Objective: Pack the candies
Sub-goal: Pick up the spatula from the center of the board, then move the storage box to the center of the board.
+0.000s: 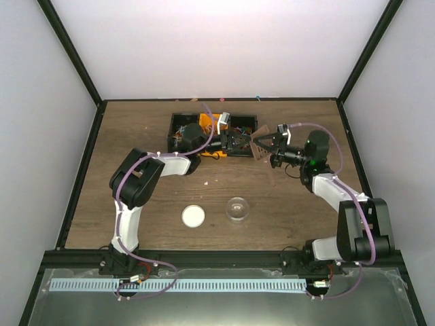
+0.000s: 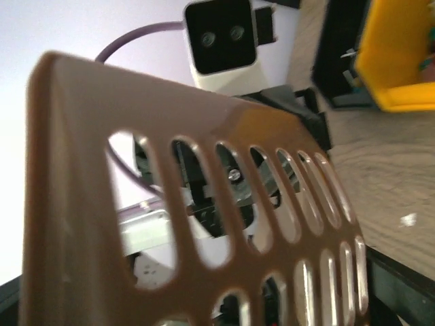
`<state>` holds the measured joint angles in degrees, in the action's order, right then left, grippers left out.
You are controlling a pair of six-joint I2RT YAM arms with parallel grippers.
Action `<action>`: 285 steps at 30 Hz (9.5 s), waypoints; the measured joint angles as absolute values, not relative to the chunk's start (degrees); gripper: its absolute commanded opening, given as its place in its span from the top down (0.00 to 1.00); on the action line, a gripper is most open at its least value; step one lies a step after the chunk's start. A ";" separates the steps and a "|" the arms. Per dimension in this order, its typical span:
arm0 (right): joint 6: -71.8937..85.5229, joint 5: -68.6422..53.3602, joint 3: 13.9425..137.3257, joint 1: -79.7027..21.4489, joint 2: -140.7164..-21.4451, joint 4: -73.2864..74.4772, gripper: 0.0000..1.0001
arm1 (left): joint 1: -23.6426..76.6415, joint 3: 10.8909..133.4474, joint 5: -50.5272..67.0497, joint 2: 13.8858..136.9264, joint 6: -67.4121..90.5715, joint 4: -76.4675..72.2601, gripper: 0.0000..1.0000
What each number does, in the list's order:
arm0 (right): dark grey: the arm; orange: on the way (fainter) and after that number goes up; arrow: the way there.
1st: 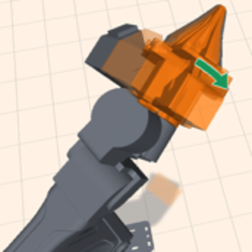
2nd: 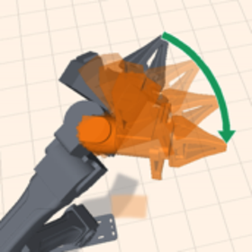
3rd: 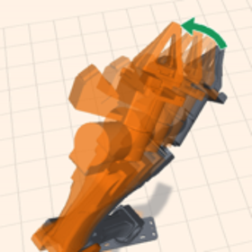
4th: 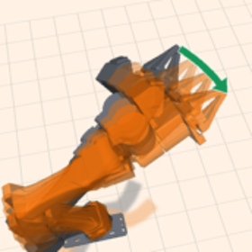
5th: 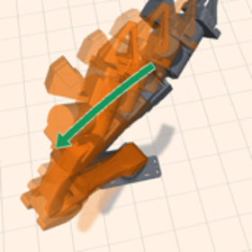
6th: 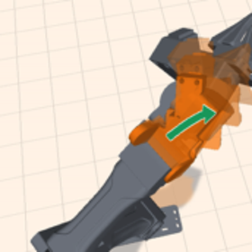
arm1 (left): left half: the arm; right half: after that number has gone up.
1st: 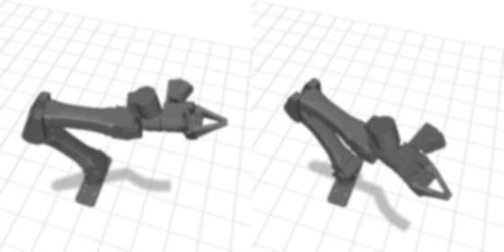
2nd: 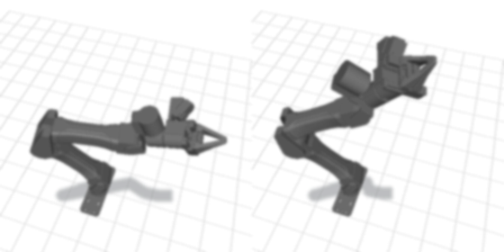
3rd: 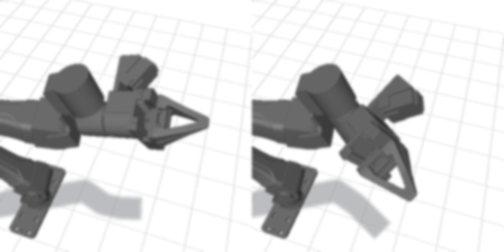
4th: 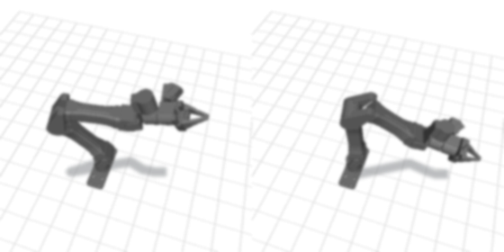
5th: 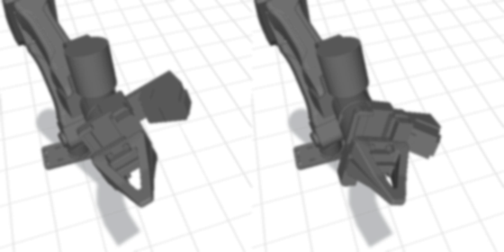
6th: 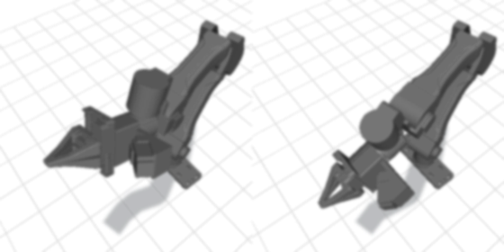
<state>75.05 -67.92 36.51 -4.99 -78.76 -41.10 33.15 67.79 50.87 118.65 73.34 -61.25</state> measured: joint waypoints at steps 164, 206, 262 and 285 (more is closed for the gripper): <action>65.52 -61.89 27.97 1.61 -71.64 -33.10 0.52 | 29.04 90.94 46.57 120.70 52.25 -1.23 0.96; 63.44 -59.53 28.64 0.32 -74.50 -29.10 0.99 | 29.30 89.12 46.85 120.68 51.62 -2.50 0.41; 90.15 -20.12 68.51 -17.45 -88.18 26.17 0.99 | 15.57 93.84 -6.28 121.71 17.87 39.92 0.93; 94.91 -16.23 73.06 -19.22 -91.42 37.19 0.99 | 20.58 78.26 -7.31 110.69 28.67 39.46 0.96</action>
<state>94.91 -16.23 73.06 -19.22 -91.42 37.19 20.58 78.26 -7.31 110.69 28.67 39.46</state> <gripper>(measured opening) 0.081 0.133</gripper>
